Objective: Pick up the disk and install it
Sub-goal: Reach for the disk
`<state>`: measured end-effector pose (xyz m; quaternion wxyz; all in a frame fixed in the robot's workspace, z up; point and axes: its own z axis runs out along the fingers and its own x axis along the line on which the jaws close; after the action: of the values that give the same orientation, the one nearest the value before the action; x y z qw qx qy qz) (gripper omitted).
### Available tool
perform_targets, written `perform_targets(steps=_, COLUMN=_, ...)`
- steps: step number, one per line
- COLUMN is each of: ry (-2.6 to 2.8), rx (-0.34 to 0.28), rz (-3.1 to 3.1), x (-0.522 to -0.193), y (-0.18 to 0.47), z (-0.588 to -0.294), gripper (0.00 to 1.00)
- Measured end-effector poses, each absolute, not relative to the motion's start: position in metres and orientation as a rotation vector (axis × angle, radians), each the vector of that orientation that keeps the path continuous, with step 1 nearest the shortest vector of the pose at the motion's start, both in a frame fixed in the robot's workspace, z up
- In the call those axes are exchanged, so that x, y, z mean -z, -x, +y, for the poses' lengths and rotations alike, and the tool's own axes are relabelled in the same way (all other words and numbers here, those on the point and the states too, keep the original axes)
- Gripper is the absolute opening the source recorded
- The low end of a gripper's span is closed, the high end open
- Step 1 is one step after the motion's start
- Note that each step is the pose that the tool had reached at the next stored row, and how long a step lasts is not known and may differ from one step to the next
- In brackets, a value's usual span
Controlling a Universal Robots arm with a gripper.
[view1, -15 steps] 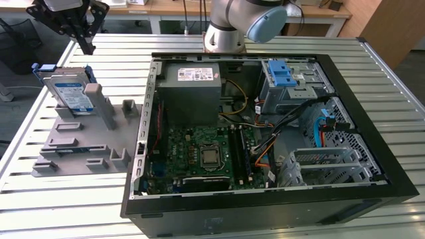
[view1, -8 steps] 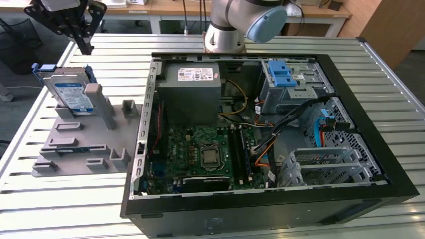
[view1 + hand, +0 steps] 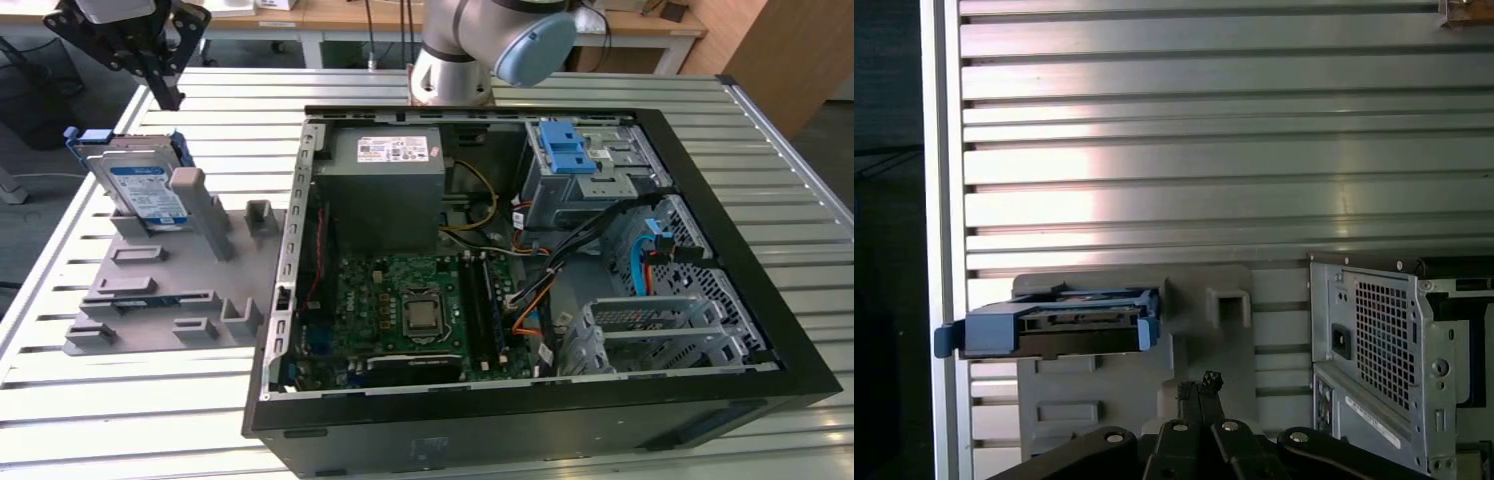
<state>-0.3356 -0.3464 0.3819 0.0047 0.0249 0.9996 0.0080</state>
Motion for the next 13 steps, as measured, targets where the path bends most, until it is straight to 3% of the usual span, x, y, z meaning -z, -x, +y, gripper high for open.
perform_targets(steps=13, ry=-0.078, rx=-0.025, rz=3.131, x=-0.3810, y=0.3422, z=-0.3458, gripper=0.11)
